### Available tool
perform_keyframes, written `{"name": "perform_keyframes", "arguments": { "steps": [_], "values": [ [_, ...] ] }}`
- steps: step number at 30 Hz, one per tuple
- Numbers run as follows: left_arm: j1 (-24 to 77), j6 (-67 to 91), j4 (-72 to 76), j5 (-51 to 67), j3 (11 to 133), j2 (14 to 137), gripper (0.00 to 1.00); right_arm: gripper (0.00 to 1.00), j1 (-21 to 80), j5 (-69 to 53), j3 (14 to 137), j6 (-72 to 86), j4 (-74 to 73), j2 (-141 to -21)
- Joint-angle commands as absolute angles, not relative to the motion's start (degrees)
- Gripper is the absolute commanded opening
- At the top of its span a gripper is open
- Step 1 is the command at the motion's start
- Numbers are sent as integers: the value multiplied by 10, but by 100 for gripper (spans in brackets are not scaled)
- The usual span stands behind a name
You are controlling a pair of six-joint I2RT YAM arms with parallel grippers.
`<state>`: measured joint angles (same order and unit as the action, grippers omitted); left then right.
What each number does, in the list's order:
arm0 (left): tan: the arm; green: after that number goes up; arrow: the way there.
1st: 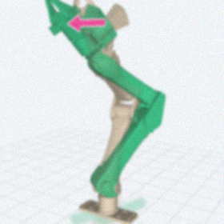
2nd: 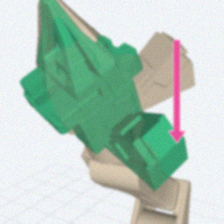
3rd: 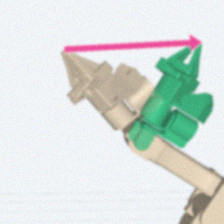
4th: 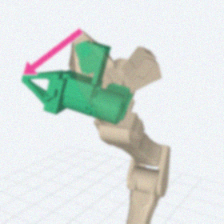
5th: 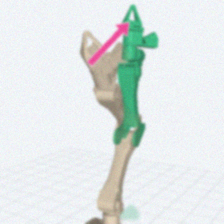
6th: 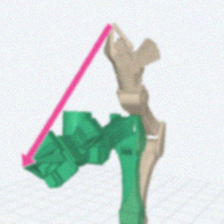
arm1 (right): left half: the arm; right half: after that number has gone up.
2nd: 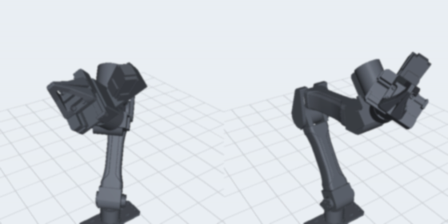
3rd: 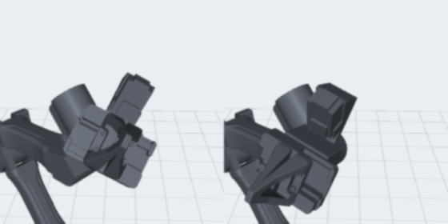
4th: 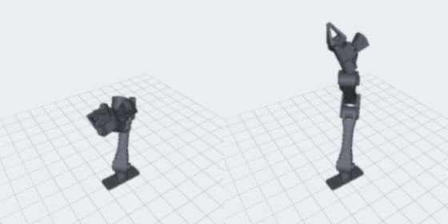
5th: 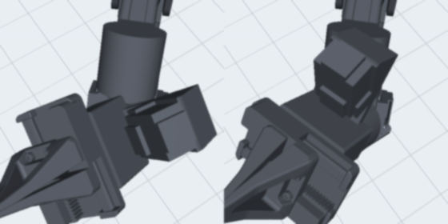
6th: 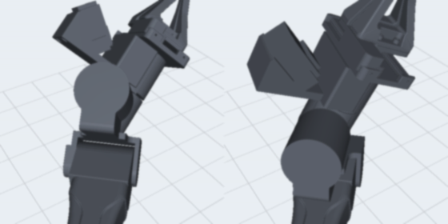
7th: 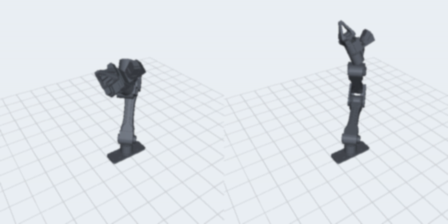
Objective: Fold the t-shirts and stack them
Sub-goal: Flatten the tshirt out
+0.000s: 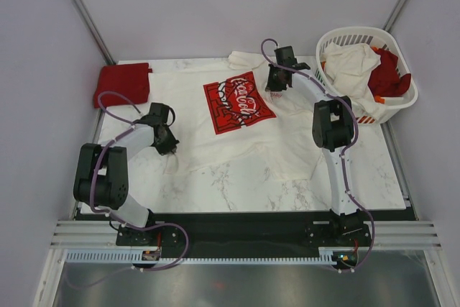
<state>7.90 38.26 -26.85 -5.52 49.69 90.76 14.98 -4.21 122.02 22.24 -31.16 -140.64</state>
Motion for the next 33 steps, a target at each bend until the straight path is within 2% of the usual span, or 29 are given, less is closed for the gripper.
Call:
{"name": "perform_keyframes", "arguments": {
  "steps": [1,3,12,21,23,24,25,27,28,29,31,33],
  "values": [
    [81,388,-291,-75,472,891,2,7,150,-30,1248,223,-297,-1410],
    [79,388,-297,-70,467,882,2,0,147,-23,1246,217,-298,-1405],
    [32,382,-365,-19,446,779,2,0,85,138,1206,214,-314,-1339],
    [1,360,-413,-23,454,758,2,1,71,191,1222,214,-351,-1344],
    [1,362,-417,-18,451,747,2,9,71,225,1220,218,-372,-1341],
    [1,362,-419,-5,453,744,2,46,71,228,1216,218,-375,-1333],
    [1,362,-421,-3,454,742,2,64,71,232,1211,218,-378,-1327],
    [1,354,-424,26,466,737,32,80,78,261,1198,208,-381,-1304],
    [1,351,-432,30,471,730,46,81,83,273,1196,203,-381,-1295],
    [1,349,-438,32,477,723,66,82,89,294,1196,197,-380,-1287],
    [2,336,-459,21,498,709,75,84,105,301,1207,180,-381,-1266],
    [4,314,-474,-15,518,683,78,84,123,245,1217,163,-360,-1250]
  ]
}}
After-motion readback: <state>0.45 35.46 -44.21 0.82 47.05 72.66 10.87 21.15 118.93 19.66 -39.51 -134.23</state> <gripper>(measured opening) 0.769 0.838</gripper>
